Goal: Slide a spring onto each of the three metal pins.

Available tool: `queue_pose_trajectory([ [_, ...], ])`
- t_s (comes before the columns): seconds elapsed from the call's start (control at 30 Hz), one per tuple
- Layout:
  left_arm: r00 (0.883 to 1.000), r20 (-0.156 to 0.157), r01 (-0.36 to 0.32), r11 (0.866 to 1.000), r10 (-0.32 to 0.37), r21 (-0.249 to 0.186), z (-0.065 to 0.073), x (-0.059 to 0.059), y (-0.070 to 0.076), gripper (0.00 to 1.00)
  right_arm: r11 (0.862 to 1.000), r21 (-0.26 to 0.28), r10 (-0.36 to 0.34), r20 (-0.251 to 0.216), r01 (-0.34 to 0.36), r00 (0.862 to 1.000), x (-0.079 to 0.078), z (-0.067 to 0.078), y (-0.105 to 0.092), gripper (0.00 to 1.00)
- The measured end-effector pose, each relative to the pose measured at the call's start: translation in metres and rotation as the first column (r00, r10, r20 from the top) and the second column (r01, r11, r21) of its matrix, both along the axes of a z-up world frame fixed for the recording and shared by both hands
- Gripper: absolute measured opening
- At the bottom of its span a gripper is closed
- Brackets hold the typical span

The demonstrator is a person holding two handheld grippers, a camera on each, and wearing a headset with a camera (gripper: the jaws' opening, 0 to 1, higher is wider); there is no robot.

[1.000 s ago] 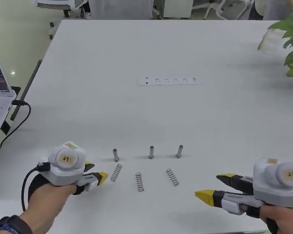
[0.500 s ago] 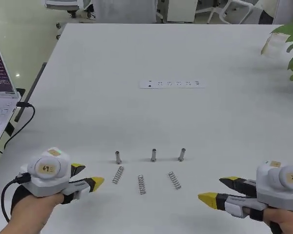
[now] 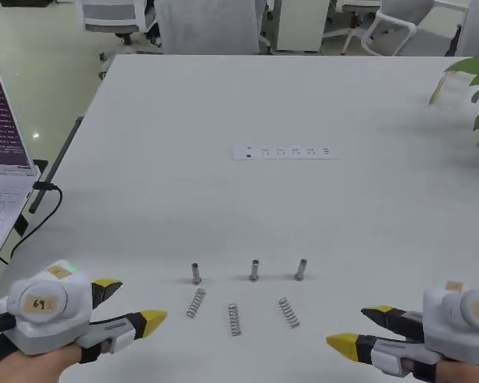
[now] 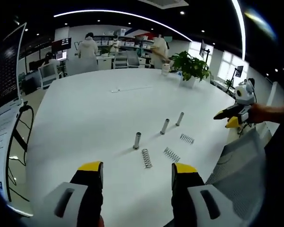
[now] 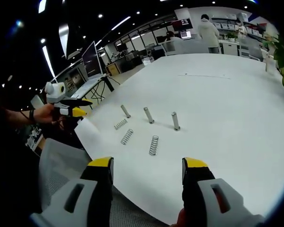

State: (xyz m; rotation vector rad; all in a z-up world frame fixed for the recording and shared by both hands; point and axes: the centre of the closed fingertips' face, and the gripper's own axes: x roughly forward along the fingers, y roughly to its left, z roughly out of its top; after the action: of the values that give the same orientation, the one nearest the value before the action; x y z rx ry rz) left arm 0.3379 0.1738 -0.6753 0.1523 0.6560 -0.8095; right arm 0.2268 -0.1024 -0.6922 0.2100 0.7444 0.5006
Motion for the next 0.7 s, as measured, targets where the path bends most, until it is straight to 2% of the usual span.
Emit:
queue_pose_trajectory([
  [0.07,1.000,0.003,-0.009,1.000,0.009,0.004,0.000,0.001,0.001,0.54,1.000,0.004,0.003,0.001,-0.003,1.000,0.000,0.001,0.002,0.57],
  [0.13,1.000,-0.004,-0.019,1.000,0.019,-0.014,0.002,0.001,-0.001,0.56,1.000,0.005,0.008,-0.001,-0.008,1.000,0.000,0.001,0.005,0.57],
  [0.3,1.000,0.002,-0.023,0.999,0.023,-0.031,0.009,-0.003,-0.005,0.60,1.000,0.009,0.021,-0.003,-0.021,1.000,0.001,0.001,0.009,0.57],
  [0.7,0.999,-0.007,-0.044,0.998,0.044,-0.042,0.009,-0.007,-0.001,0.61,0.999,0.013,0.030,-0.006,-0.030,1.000,0.003,0.002,0.010,0.58],
])
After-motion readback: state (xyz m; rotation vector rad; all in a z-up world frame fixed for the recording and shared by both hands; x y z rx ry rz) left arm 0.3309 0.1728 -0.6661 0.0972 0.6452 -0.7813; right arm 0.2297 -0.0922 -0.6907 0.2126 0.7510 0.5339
